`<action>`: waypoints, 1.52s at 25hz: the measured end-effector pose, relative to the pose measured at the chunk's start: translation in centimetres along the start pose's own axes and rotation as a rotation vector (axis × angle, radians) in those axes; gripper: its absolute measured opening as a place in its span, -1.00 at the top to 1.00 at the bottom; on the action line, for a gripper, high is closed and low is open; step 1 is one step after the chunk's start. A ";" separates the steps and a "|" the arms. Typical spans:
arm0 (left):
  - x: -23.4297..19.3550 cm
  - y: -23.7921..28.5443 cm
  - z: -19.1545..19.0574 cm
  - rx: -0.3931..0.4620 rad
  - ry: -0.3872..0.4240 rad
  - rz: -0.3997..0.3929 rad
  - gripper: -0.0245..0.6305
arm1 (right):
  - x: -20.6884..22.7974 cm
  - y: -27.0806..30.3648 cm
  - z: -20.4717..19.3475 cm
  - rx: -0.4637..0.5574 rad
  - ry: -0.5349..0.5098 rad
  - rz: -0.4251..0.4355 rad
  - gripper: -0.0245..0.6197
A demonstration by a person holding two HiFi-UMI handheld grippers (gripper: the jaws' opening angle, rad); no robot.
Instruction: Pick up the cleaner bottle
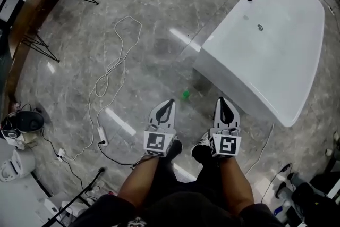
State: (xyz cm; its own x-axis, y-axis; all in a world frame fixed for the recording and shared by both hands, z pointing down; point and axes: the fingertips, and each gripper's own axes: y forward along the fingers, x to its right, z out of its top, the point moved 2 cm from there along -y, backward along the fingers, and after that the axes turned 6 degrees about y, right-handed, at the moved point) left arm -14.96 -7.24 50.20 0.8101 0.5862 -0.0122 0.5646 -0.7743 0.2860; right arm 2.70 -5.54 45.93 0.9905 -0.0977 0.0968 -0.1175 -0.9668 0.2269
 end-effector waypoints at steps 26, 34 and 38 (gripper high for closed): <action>2.4 17.4 -38.6 0.010 0.070 0.004 0.84 | 6.4 14.0 -37.8 0.028 -0.011 0.133 0.87; 3.2 18.8 -45.2 -0.083 0.105 -0.072 -0.01 | 6.7 15.6 -39.9 0.040 0.012 0.157 0.87; 3.4 20.1 -49.6 -0.161 0.137 -0.117 -0.08 | 6.1 15.8 -40.4 0.040 0.022 0.169 0.87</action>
State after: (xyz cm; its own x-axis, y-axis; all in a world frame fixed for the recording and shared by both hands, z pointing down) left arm -8.71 -9.01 103.43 0.7054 0.7050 0.0729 0.6117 -0.6575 0.4399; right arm 3.98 -11.91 89.21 0.9551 -0.2547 0.1515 -0.2787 -0.9459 0.1664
